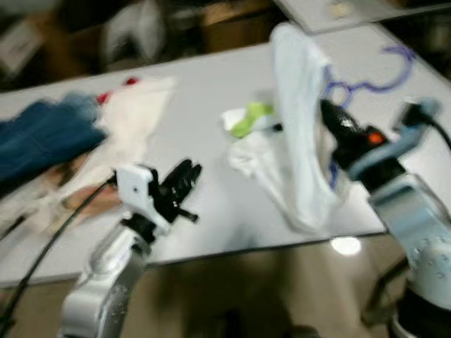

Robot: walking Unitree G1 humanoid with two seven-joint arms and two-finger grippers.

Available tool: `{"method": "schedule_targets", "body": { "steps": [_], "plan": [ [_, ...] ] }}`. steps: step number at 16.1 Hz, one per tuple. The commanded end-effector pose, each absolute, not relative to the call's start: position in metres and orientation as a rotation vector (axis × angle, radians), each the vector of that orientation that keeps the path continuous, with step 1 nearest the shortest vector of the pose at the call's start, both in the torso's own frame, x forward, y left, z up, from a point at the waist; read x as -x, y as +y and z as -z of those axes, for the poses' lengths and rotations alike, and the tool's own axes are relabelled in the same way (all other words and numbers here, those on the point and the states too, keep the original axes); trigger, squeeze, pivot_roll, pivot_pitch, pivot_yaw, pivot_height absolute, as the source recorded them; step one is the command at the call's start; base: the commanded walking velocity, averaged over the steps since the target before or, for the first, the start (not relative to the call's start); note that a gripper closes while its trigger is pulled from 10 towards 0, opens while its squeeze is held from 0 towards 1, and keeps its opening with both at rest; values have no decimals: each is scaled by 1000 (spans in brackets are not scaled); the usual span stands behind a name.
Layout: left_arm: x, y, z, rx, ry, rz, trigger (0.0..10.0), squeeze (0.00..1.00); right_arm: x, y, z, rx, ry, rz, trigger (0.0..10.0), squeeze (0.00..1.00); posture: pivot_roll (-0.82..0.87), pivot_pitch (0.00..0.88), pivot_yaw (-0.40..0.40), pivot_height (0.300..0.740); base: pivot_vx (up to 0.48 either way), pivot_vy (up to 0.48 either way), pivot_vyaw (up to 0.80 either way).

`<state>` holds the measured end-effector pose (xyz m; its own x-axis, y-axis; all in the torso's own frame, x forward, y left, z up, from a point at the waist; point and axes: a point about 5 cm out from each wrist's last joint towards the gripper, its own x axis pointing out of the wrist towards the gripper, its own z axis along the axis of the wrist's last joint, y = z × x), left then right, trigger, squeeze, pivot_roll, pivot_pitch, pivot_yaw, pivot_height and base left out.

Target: Hang hanger

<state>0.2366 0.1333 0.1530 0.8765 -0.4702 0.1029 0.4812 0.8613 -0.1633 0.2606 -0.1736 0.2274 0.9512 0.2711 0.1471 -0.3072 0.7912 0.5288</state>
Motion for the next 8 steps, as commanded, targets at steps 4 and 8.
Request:
{"method": "schedule_targets", "body": {
  "steps": [4, 8],
  "plan": [
    [-236, 132, -149, 151, 3, 509, 10000, 0, -254, -180, -219, -526, -53, -254, 10000, 0, -140, 93, 164, 740, 0, 0, 800],
    [-235, 129, -148, 148, 0, 489, 10000, 0, -250, -177, -204, -478, 36, -198, 10000, 0, -182, 114, 83, 740, 0, 0, 800]
  ]
}}
